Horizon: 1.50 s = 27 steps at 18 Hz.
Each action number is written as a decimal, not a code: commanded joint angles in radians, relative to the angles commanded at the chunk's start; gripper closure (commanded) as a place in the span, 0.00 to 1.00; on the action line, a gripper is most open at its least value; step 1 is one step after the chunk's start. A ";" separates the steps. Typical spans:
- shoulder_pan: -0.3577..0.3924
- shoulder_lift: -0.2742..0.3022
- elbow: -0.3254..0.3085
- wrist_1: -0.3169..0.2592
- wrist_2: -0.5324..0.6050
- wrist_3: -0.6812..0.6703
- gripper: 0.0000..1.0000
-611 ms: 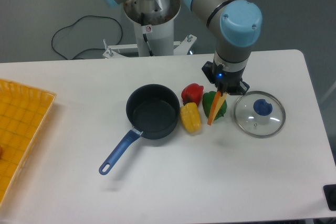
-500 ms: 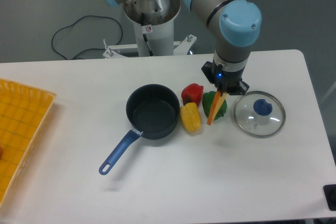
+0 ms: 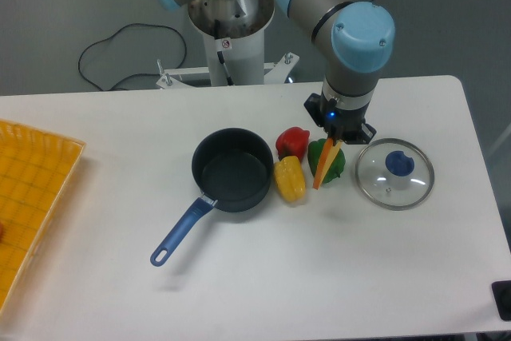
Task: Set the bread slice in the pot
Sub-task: 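Carry the held yellow bread slice from the peppers over the blue saucepan, then lower the bread slice into the saucepan with the gripper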
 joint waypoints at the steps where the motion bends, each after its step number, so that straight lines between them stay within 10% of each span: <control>1: -0.005 0.002 0.000 0.000 0.000 -0.006 1.00; 13: -0.158 0.106 -0.018 -0.176 -0.052 -0.164 1.00; 27: -0.318 0.084 -0.058 -0.169 -0.081 -0.330 1.00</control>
